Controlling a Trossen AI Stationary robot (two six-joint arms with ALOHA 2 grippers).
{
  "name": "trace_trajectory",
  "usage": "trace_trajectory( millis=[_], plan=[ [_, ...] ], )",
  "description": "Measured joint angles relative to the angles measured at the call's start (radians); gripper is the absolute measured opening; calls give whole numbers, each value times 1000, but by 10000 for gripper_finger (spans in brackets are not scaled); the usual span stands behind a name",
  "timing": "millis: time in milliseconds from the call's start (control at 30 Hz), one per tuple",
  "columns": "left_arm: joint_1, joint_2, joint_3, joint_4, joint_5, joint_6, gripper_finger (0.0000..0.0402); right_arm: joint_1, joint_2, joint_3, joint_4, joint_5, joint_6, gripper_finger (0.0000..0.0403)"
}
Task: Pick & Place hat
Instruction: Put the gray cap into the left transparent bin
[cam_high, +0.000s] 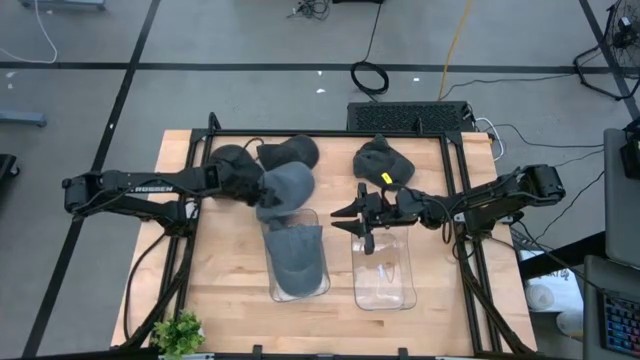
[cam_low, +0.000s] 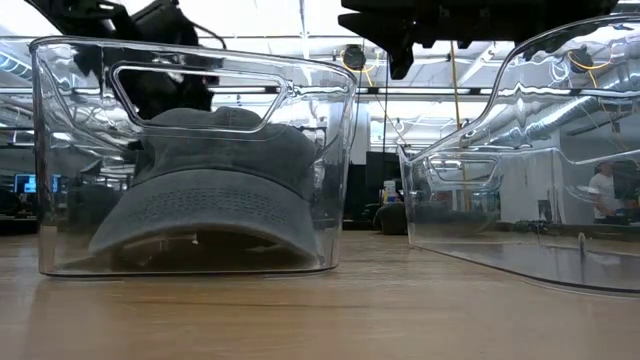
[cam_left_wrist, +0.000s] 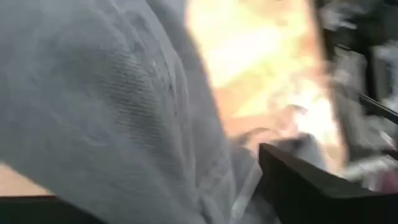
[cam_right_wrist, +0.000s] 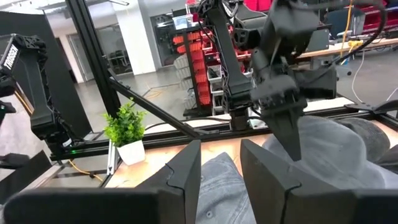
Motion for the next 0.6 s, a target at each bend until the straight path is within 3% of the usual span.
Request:
trace_trajectory(
  millis=[233, 400, 600],
  plan=[
    [23, -46, 20, 50, 39, 104, 23, 0, 0, 0, -18, 0, 2, 100],
    [67, -119, 125, -29, 97, 176, 10, 0, 0, 0, -20, 0, 2, 100],
    [49, -138, 414, -361, 287, 354, 10, 0, 0, 0, -23, 0, 2, 100]
  ],
)
